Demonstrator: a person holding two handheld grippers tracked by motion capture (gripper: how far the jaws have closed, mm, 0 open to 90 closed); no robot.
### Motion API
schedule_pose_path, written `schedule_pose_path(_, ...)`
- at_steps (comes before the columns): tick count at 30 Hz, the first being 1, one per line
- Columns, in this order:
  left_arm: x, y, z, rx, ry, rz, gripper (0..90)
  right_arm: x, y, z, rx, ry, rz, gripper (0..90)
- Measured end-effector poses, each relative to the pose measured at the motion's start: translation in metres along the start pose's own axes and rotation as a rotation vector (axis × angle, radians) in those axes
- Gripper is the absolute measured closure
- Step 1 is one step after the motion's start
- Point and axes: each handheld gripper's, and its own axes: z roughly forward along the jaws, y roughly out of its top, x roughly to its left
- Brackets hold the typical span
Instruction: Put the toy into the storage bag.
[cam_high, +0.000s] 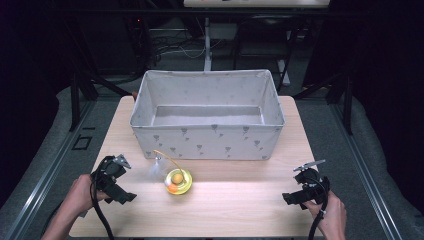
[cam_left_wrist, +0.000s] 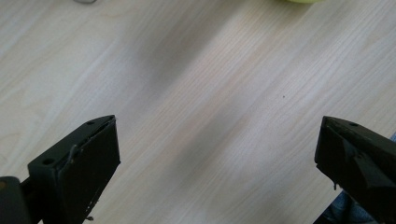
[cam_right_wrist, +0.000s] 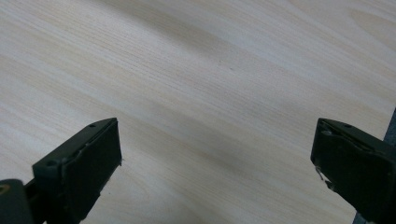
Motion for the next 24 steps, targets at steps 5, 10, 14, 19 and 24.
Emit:
schedule_pose_path(5,0.0,0.007,-0.009,0.01,-0.024,0.038,0.3,-0.001,-0.001,0.0,0.006,0.004,0.006,1.6)
schedule_pose_path(10,-0.001,0.015,-0.019,0.005,-0.043,0.067,0.3,0.0,0.0,0.0,0.005,0.004,0.002,1.6)
schedule_pose_path(14,-0.003,0.023,-0.027,0.002,-0.049,0.093,0.2,0.0,0.0,-0.001,0.01,0.013,-0.002,1.7)
schedule_pose_path(19,-0.009,0.036,-0.036,0.007,-0.069,0.14,0.3,0.0,-0.001,-0.001,0.002,0.017,0.009,1.9)
schedule_pose_path(24,-0.017,0.05,-0.044,0.015,-0.084,0.189,0.3,0.0,-0.002,0.0,0.002,0.013,0.009,2.0)
